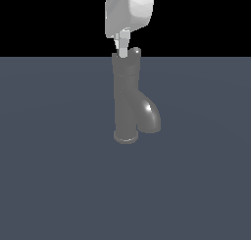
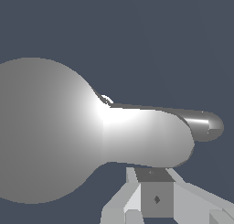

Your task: Turn on the faucet by rotating a designated handle.

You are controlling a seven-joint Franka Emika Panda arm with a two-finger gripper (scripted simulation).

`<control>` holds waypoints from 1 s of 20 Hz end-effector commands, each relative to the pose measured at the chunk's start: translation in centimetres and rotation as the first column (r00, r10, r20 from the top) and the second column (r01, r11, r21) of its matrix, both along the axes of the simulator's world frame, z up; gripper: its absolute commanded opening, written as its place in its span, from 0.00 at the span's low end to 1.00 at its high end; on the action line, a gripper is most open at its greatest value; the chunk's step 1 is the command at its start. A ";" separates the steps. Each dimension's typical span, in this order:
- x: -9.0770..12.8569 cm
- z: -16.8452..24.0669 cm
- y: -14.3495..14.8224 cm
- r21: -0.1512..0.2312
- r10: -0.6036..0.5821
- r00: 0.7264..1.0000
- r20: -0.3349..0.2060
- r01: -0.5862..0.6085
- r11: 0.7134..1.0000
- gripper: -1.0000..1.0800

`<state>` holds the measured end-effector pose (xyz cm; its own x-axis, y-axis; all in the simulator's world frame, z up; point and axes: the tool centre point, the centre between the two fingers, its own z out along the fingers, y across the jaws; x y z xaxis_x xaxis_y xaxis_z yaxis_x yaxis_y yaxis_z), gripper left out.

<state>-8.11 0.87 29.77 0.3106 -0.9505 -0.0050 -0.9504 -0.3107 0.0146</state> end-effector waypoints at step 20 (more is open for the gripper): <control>3.8 0.0 -4.1 0.007 -0.015 1.000 -0.018 0.016 1.000 0.00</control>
<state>-5.97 -2.54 29.84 0.3073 -0.9513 -0.0235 -0.9498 -0.3082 0.0542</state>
